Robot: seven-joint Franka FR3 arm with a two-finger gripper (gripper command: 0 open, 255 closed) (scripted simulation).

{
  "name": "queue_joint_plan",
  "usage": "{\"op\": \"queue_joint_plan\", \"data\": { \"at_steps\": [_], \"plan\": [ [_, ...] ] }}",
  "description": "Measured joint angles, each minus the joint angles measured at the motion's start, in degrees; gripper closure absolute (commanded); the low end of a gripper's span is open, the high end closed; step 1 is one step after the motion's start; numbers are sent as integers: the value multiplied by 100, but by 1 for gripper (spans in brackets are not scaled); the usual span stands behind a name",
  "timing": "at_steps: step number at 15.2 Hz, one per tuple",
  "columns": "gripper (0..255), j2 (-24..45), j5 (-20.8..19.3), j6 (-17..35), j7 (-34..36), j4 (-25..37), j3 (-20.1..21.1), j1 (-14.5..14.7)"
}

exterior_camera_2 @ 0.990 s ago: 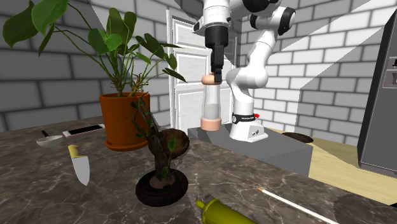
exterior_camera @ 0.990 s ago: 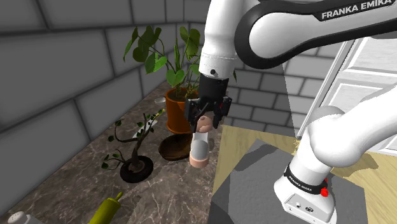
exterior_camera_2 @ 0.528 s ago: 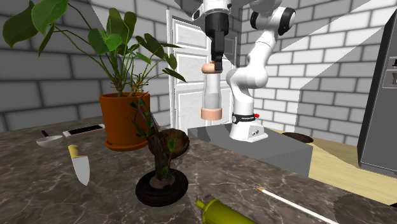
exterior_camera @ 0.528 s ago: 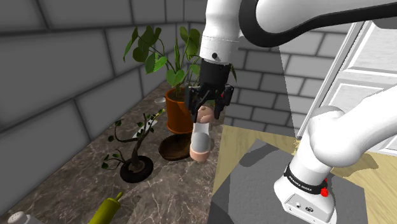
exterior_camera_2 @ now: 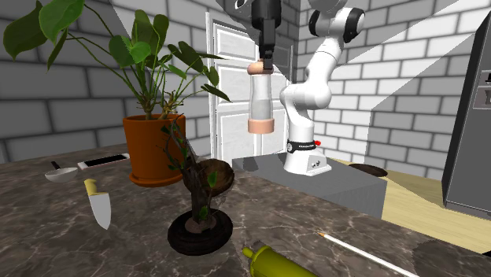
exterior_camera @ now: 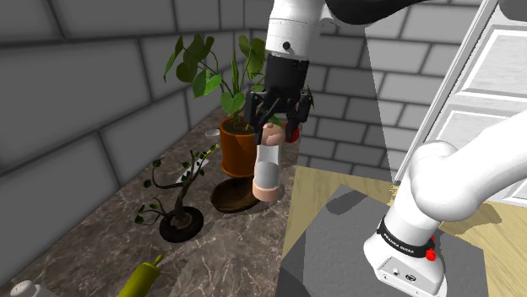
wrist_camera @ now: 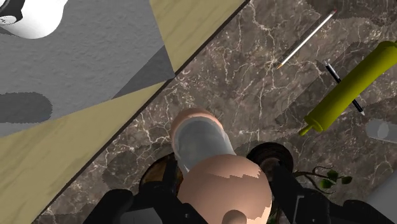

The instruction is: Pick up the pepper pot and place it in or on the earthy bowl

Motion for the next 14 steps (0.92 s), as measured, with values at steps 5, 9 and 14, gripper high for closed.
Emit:
{"op": "queue_joint_plan", "data": {
  "at_steps": [5,9,14],
  "plan": [
    [255,608,-320,-233,-345,750,-308,-283],
    [255,1212,-562,-444,-594,1501,-512,-491],
    [255,1834,-763,-603,-807,2229,-667,-657]
  ]
}}
